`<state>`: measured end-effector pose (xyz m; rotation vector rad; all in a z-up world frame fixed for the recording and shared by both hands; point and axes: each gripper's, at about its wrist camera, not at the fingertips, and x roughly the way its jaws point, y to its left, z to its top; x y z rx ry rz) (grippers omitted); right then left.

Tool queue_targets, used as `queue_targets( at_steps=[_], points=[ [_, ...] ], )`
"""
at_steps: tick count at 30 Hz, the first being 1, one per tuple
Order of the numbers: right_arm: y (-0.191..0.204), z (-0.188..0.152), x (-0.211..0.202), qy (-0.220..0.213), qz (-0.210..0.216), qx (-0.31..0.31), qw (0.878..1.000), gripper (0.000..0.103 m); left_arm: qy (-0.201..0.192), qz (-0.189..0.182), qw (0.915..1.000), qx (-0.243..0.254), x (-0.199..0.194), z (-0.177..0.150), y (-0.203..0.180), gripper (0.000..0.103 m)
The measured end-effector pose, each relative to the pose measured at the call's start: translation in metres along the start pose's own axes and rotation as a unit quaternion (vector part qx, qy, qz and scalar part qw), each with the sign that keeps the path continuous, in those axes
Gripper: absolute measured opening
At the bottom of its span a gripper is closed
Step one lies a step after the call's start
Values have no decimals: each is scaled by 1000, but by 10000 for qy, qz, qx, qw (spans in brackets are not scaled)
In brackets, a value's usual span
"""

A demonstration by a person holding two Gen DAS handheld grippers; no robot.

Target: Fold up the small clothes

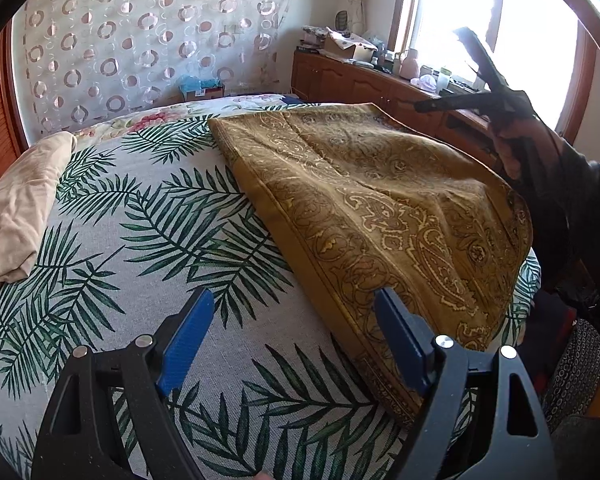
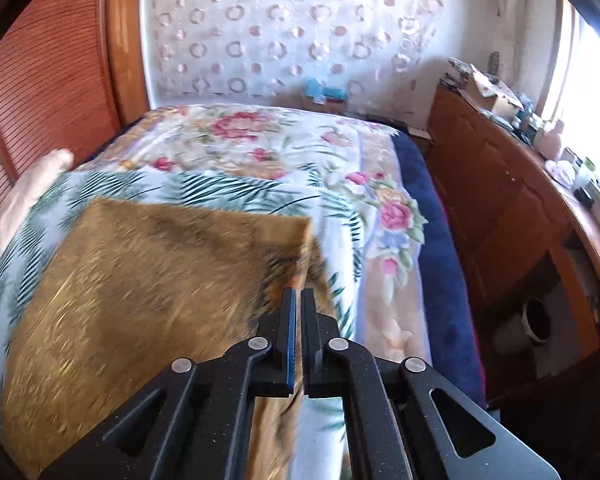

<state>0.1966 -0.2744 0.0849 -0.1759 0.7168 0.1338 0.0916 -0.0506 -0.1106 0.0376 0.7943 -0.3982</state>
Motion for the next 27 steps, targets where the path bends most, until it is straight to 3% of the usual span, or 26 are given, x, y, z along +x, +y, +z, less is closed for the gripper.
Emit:
queue_targets(
  at_steps=[4, 7, 9, 19, 27],
  points=[
    [2, -35, -29, -67, 231, -77, 9997, 15, 18, -36, 10000, 4, 2, 0, -2, 83],
    [5, -59, -42, -78, 263, -157, 9995, 29, 37, -35, 10000, 8, 3, 1, -2, 83],
    [1, -69, -52, -77, 229, -155, 9996, 44, 51, -36, 10000, 10, 4, 1, -2, 83],
    [-20, -124, -81, 404, 298, 334, 9982, 46, 157, -231, 9996, 4, 7, 2, -7, 83],
    [-25, -137, -90, 400, 584, 865, 9937, 47, 160, -387, 9991, 1, 6, -1, -10, 83]
  ],
)
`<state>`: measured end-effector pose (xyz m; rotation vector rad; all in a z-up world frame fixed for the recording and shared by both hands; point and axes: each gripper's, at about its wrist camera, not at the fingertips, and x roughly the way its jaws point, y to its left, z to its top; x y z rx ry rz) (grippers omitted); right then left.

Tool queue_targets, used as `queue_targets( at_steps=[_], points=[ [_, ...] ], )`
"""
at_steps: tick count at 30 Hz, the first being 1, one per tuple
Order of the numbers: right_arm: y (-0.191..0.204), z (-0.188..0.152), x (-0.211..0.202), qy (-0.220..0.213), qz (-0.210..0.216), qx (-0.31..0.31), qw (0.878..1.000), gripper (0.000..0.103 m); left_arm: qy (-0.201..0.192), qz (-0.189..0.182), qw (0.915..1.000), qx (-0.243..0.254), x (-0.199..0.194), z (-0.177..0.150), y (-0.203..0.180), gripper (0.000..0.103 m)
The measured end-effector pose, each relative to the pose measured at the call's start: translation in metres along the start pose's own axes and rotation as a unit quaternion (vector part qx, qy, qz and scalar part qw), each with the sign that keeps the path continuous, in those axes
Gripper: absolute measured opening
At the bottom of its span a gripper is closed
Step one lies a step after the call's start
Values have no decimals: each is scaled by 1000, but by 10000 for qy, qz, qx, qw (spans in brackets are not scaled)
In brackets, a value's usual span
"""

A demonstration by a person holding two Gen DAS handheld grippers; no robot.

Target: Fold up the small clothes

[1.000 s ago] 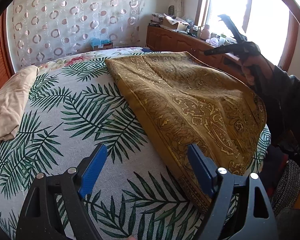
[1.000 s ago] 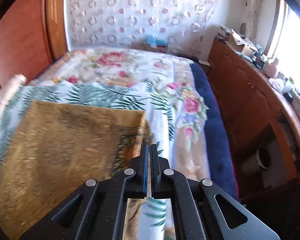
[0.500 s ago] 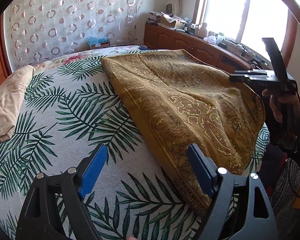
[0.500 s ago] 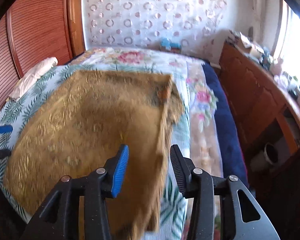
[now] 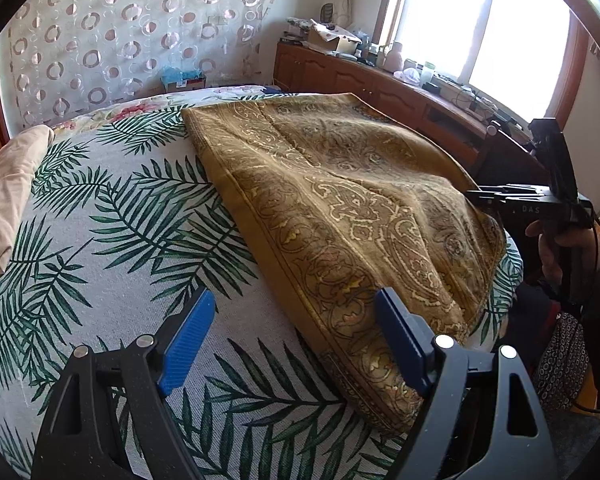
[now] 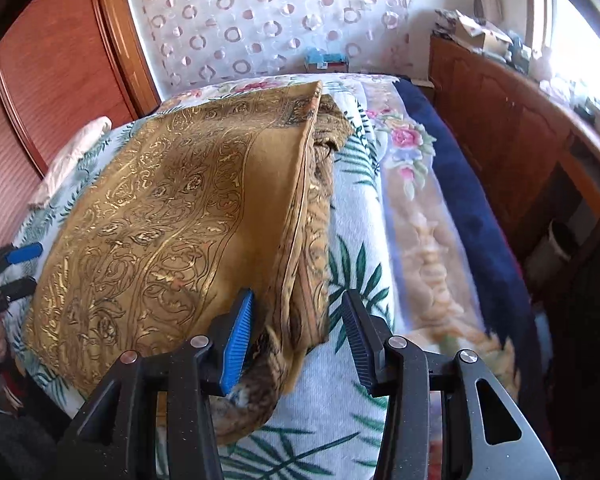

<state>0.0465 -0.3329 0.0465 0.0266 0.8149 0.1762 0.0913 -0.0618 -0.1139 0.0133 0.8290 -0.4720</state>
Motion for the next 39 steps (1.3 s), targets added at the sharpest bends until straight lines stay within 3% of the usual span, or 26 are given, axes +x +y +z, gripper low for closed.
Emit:
queue_targets(
  at_steps=[2, 7, 10, 20, 23, 25, 27, 28, 39],
  points=[
    [0, -3, 2, 13, 79, 44, 10000, 47, -14, -61, 10000, 0, -1, -2, 0, 82],
    [-1, -8, 1, 80, 251, 41, 9996, 46, 95, -320, 9994, -114, 4, -4, 0, 56],
    [2, -10, 1, 52, 255, 1, 9997, 47, 155, -308, 9994, -86, 7, -7, -2, 47],
    [16, -13, 4, 9, 234, -146, 9996, 45, 300, -498, 9983, -72, 10, -12, -6, 43],
    [21, -14, 6, -52, 287, -216, 9993, 27, 300, -684, 9972, -104, 11, -13, -8, 40],
    [23, -14, 8, -105, 368, -200, 9991, 16, 312, -700, 9970, -108, 12, -12, -8, 18],
    [25, -15, 6, -198, 395, -222, 9988, 13, 253, -649, 9975, -73, 9, -9, -8, 5],
    [26, -14, 2, -280, 438, -236, 9984, 12, 220, -655, 9976, -59, 6, -7, -9, 4],
    [60, 9, -64, -1195, 705, -584, 9886, 11, -1067, -636, 9921, -165, -89, 38, 4, 3]
  ],
)
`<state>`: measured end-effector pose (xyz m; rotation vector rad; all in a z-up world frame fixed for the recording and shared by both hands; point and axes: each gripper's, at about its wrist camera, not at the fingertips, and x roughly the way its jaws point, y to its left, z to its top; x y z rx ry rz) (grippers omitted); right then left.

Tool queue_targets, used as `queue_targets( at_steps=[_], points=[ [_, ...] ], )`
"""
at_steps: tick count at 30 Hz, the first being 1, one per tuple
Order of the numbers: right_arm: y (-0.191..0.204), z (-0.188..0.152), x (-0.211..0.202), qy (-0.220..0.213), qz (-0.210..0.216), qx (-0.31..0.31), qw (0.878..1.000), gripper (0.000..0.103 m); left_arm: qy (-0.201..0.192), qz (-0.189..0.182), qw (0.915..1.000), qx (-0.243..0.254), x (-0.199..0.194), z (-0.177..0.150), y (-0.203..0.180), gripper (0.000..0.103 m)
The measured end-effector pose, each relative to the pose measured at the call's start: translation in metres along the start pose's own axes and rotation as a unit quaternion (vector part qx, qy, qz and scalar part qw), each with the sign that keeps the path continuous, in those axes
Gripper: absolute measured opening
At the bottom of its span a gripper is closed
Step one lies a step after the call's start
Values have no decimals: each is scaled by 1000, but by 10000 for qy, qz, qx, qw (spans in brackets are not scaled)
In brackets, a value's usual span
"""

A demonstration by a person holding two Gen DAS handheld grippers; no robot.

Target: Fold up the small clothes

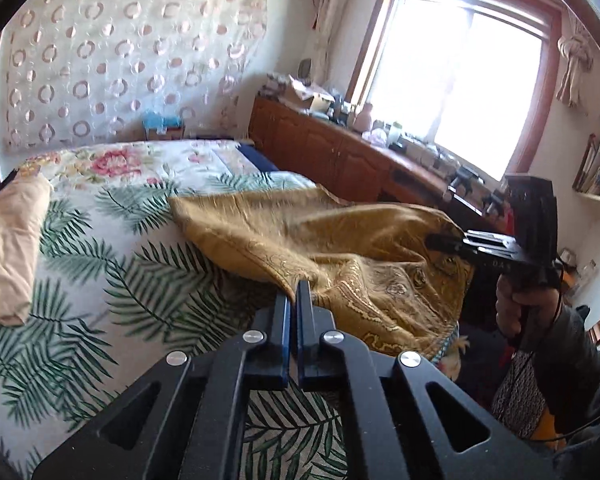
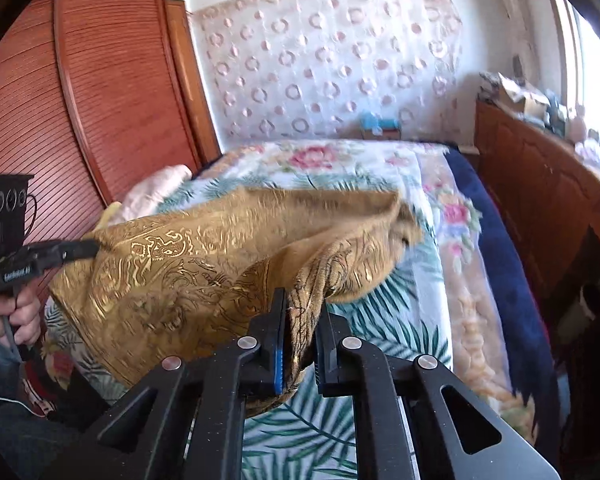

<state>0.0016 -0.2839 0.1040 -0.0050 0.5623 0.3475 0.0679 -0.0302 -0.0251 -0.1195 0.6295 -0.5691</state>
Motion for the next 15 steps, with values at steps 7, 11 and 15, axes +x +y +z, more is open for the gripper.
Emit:
queue_targets(
  at_steps=[7, 11, 15],
  points=[
    [21, 38, -21, -370, 197, -353, 9985, 10, -481, 133, 9987, 87, -33, 45, 7, 3],
    [34, 86, -17, -646, 177, -678, 9955, 10, -835, 504, 9948, 299, -47, 96, 20, 3],
    [49, 134, -4, -1001, 77, -874, 9911, 10, -1237, 938, 9865, 527, -67, 138, 32, 3]
  ],
)
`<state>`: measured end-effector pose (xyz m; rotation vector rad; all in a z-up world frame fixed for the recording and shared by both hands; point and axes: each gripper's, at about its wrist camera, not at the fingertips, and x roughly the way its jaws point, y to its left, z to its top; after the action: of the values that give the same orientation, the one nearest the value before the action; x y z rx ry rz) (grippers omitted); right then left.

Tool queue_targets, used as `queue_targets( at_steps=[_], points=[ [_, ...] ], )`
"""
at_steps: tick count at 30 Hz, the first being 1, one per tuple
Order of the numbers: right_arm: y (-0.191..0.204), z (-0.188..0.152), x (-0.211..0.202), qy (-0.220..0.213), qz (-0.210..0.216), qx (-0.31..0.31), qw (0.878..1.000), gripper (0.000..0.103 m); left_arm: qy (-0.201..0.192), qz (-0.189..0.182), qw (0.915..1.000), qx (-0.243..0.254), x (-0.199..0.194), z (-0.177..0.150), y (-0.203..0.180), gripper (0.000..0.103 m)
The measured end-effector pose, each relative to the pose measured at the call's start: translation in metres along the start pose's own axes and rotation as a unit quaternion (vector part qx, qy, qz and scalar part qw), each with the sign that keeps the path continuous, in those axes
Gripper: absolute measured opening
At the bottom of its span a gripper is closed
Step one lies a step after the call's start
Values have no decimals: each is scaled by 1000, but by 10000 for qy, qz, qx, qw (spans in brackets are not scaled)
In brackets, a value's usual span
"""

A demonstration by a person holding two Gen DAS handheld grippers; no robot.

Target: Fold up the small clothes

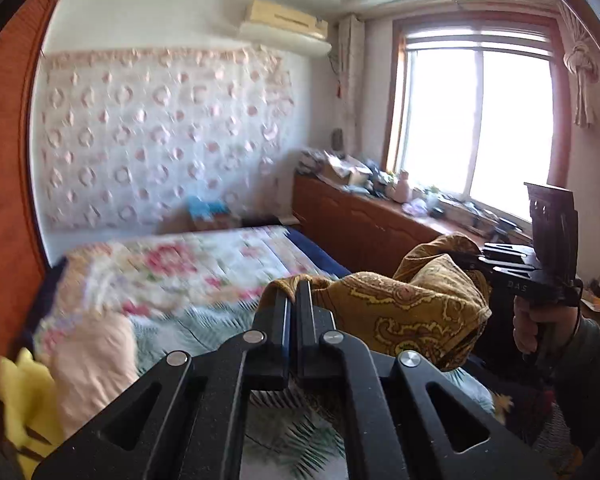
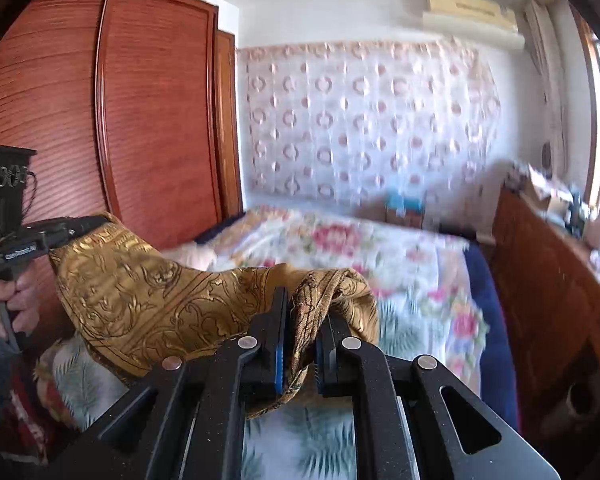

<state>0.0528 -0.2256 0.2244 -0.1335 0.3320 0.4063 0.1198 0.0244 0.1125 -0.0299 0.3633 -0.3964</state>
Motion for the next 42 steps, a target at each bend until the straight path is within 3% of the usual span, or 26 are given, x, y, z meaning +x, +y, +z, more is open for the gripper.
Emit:
queue_targets(
  at_steps=[4, 9, 16, 20, 25, 32, 36, 42],
  points=[
    [13, 35, 22, -293, -120, -99, 9994, 10, -279, 445, 9985, 151, -16, 35, 26, 3],
    [31, 32, 29, -444, 75, -153, 9989, 10, -233, 655, 9972, 258, -35, 21, 41, 3],
    [48, -79, 25, 585, 504, -304, 9966, 10, 607, 421, 9972, -128, -40, -88, 39, 3],
    [58, -142, 14, 1192, 774, -131, 9898, 10, 1082, 220, 9934, -311, -47, -145, 19, 3],
    [62, -190, 2, 1717, 964, 133, 9803, 10, 1583, 55, 9862, -475, -52, -184, 0, 3],
    [59, -163, 28, 1672, 961, 246, 9809, 10, 1611, 183, 9840, -737, -41, -189, 16, 3],
    [51, -142, 60, 1548, 840, 285, 9840, 11, 1432, 337, 9856, -835, -21, -171, 35, 3],
    [46, -144, 130, 1607, 579, 351, 9847, 10, 1398, 769, 9831, -897, 23, -164, 61, 3]
  ],
)
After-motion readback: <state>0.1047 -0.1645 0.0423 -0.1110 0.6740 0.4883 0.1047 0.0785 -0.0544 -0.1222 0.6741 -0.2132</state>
